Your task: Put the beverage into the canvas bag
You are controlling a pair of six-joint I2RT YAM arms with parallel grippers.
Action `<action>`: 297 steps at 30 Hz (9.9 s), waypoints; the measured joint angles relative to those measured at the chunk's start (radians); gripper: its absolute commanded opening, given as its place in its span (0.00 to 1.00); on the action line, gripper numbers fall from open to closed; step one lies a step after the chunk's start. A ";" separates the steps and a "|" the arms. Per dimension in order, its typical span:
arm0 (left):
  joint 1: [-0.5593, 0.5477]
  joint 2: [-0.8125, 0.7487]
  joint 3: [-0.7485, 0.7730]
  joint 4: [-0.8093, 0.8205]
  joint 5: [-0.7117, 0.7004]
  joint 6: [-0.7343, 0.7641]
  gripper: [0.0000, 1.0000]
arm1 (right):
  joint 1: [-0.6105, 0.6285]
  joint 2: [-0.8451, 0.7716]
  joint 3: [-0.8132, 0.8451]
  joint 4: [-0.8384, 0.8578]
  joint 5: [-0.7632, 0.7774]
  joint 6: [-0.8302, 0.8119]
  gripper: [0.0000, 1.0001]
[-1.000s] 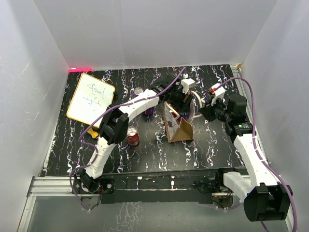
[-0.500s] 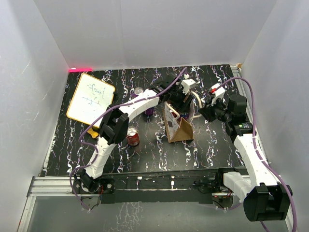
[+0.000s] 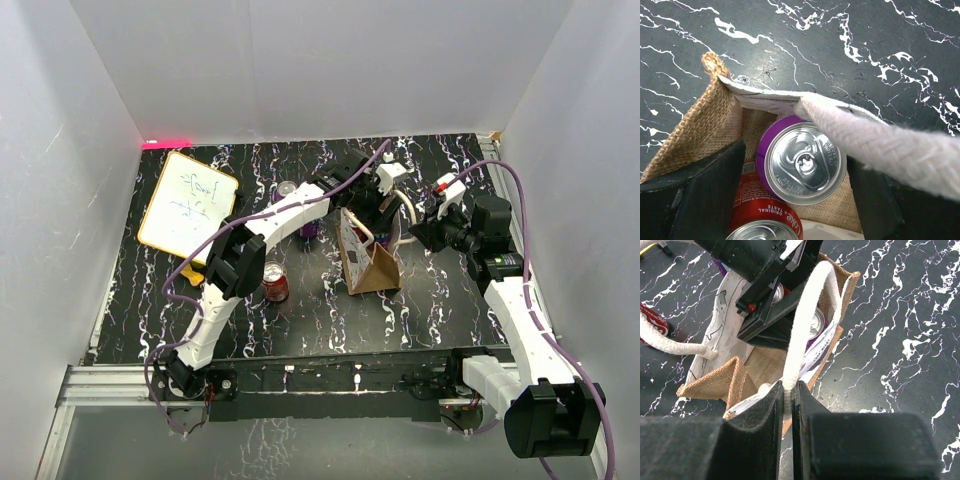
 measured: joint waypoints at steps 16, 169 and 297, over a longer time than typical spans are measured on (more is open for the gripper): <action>0.000 -0.004 0.043 -0.025 0.024 0.022 0.97 | 0.000 0.000 0.000 0.000 -0.023 0.001 0.08; -0.013 -0.386 -0.147 -0.201 0.054 0.107 0.00 | -0.072 -0.045 -0.002 -0.067 -0.103 -0.130 0.80; -0.072 -0.230 -0.069 -0.284 -0.135 0.205 0.97 | -0.080 -0.045 -0.002 -0.067 -0.100 -0.130 0.81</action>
